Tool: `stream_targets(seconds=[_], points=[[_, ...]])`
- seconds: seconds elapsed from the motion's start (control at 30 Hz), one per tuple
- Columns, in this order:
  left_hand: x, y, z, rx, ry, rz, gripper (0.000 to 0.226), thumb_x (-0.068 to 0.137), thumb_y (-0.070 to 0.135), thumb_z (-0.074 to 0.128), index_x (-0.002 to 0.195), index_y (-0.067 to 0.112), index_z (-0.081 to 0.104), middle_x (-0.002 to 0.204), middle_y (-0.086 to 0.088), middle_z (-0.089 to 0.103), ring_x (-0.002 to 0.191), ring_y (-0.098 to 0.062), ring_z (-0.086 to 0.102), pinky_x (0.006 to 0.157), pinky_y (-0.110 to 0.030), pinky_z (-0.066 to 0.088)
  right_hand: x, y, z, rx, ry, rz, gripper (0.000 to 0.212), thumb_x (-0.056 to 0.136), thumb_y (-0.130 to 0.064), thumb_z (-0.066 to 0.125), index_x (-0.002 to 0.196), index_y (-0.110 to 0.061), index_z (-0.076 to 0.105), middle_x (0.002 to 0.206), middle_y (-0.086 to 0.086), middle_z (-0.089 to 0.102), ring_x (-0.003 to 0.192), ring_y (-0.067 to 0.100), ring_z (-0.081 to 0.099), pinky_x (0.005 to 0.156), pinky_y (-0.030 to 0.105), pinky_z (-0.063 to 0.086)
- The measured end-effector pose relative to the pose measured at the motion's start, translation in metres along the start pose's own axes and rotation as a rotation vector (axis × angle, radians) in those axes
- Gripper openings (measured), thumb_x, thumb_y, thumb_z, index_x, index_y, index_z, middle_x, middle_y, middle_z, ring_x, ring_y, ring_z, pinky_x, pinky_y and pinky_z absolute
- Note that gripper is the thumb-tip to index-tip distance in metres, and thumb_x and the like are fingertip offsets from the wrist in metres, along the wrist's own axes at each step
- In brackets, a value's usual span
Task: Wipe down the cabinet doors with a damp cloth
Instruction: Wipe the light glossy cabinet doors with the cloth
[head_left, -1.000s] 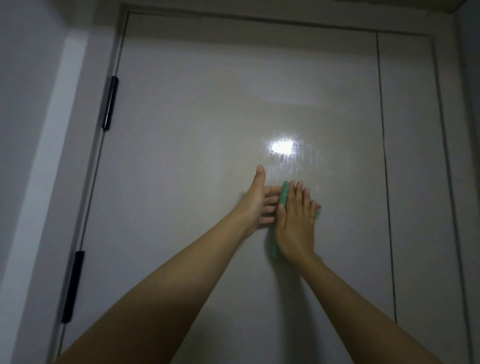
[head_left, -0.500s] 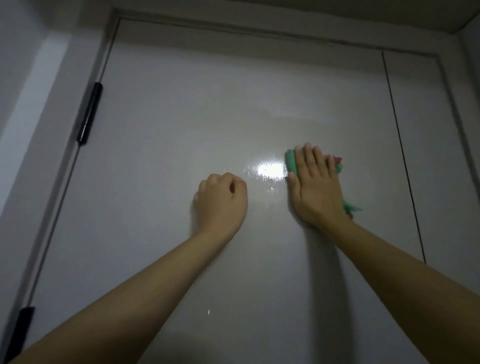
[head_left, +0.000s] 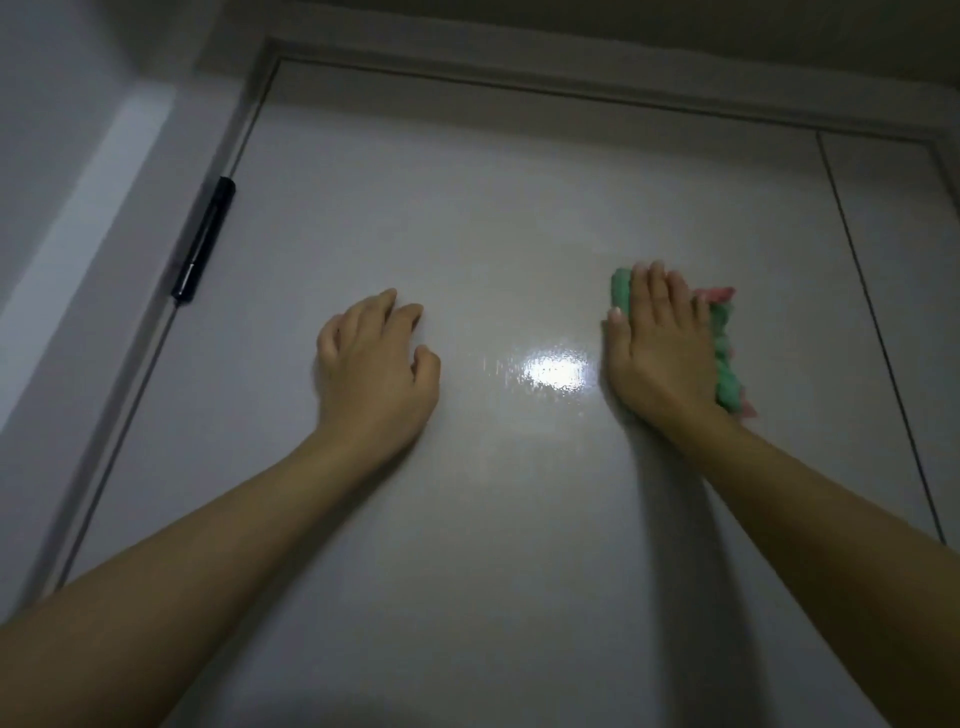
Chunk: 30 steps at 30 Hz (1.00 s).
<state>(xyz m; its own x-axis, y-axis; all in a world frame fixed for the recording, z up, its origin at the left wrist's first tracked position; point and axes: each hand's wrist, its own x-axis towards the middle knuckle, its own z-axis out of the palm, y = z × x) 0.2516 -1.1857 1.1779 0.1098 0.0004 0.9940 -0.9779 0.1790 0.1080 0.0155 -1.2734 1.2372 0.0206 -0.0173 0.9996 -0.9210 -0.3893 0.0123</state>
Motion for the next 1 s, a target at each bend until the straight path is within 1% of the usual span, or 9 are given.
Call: stream_targets(seconds=[0.07, 0.17, 0.23, 0.3, 0.47, 0.7, 0.77, 0.9, 1.0], points=[[0.002, -0.009, -0.003, 0.009, -0.002, 0.020, 0.060, 0.083, 0.032, 0.029, 0.137, 0.014, 0.049, 0.149, -0.006, 0.039, 0.138, -0.022, 0.029, 0.113, -0.034, 0.011, -0.002, -0.039, 0.005, 0.022, 0.031, -0.083, 0.066, 0.094, -0.040, 0.012, 0.151, -0.006, 0.020, 0.158, 0.014, 0.018, 0.146, 0.029, 0.014, 0.119, 0.040, 0.003], [0.003, -0.019, -0.003, 0.026, 0.016, 0.081, 0.056, 0.085, 0.029, 0.033, 0.134, 0.012, 0.054, 0.144, -0.008, 0.047, 0.133, -0.025, 0.038, 0.109, -0.036, 0.020, -0.042, -0.064, 0.013, 0.039, -0.001, -0.526, 0.059, 0.097, -0.037, 0.023, 0.147, -0.009, 0.034, 0.153, 0.011, 0.032, 0.143, 0.028, 0.025, 0.118, 0.040, 0.011], [0.003, -0.025, -0.003, 0.014, 0.024, 0.115, 0.055, 0.084, 0.029, 0.034, 0.131, 0.010, 0.057, 0.141, -0.009, 0.050, 0.130, -0.027, 0.042, 0.108, -0.036, 0.023, -0.049, -0.054, 0.010, 0.011, -0.054, -0.683, 0.055, 0.098, -0.037, 0.026, 0.147, -0.014, 0.036, 0.153, 0.007, 0.033, 0.143, 0.024, 0.026, 0.117, 0.040, 0.013], [0.000, -0.030, -0.006, -0.006, 0.007, 0.117, 0.055, 0.085, 0.029, 0.034, 0.132, 0.010, 0.056, 0.144, -0.010, 0.047, 0.133, -0.026, 0.039, 0.110, -0.035, 0.021, -0.031, -0.044, 0.009, -0.019, -0.042, -0.665, 0.055, 0.098, -0.039, 0.024, 0.147, -0.017, 0.034, 0.153, 0.006, 0.033, 0.143, 0.024, 0.028, 0.117, 0.039, 0.012], [-0.011, -0.055, -0.015, 0.003, 0.000, 0.073, 0.057, 0.088, 0.030, 0.032, 0.141, 0.012, 0.046, 0.154, -0.010, 0.031, 0.141, -0.026, 0.025, 0.115, -0.034, 0.009, 0.031, -0.085, 0.014, 0.015, -0.008, -0.209, 0.063, 0.093, -0.042, 0.008, 0.153, -0.023, 0.013, 0.160, 0.002, 0.012, 0.148, 0.022, 0.007, 0.118, 0.035, -0.004], [-0.011, -0.080, -0.025, 0.031, -0.002, 0.076, 0.059, 0.090, 0.033, 0.029, 0.143, 0.012, 0.043, 0.153, -0.011, 0.031, 0.141, -0.028, 0.026, 0.115, -0.039, 0.014, -0.045, -0.092, 0.017, 0.009, -0.102, -0.751, 0.052, 0.098, -0.039, 0.026, 0.148, -0.023, 0.033, 0.153, 0.004, 0.033, 0.143, 0.025, 0.027, 0.118, 0.042, 0.016], [-0.013, -0.086, -0.026, 0.034, 0.002, 0.087, 0.063, 0.089, 0.038, 0.023, 0.142, 0.011, 0.043, 0.153, -0.012, 0.032, 0.141, -0.027, 0.027, 0.116, -0.038, 0.011, -0.023, -0.084, 0.015, -0.010, -0.062, -0.660, 0.054, 0.098, -0.041, 0.024, 0.148, -0.023, 0.031, 0.153, 0.005, 0.032, 0.143, 0.025, 0.027, 0.117, 0.038, 0.012], [-0.016, -0.119, -0.033, 0.144, 0.047, 0.105, 0.063, 0.089, 0.037, 0.023, 0.140, 0.009, 0.046, 0.150, -0.014, 0.037, 0.139, -0.026, 0.032, 0.118, -0.039, 0.005, 0.041, -0.140, 0.021, 0.002, -0.041, -0.195, 0.062, 0.094, -0.045, 0.007, 0.153, -0.028, 0.009, 0.161, 0.001, 0.007, 0.148, 0.021, 0.004, 0.118, 0.037, -0.005], [-0.015, -0.139, -0.039, 0.225, 0.084, 0.071, 0.062, 0.090, 0.038, 0.023, 0.139, 0.009, 0.047, 0.149, -0.014, 0.039, 0.138, -0.027, 0.034, 0.117, -0.045, 0.008, 0.031, -0.212, 0.029, 0.028, -0.042, -0.324, 0.055, 0.101, -0.039, 0.016, 0.153, -0.025, 0.008, 0.161, 0.003, 0.005, 0.148, 0.024, 0.001, 0.118, 0.040, -0.006]])
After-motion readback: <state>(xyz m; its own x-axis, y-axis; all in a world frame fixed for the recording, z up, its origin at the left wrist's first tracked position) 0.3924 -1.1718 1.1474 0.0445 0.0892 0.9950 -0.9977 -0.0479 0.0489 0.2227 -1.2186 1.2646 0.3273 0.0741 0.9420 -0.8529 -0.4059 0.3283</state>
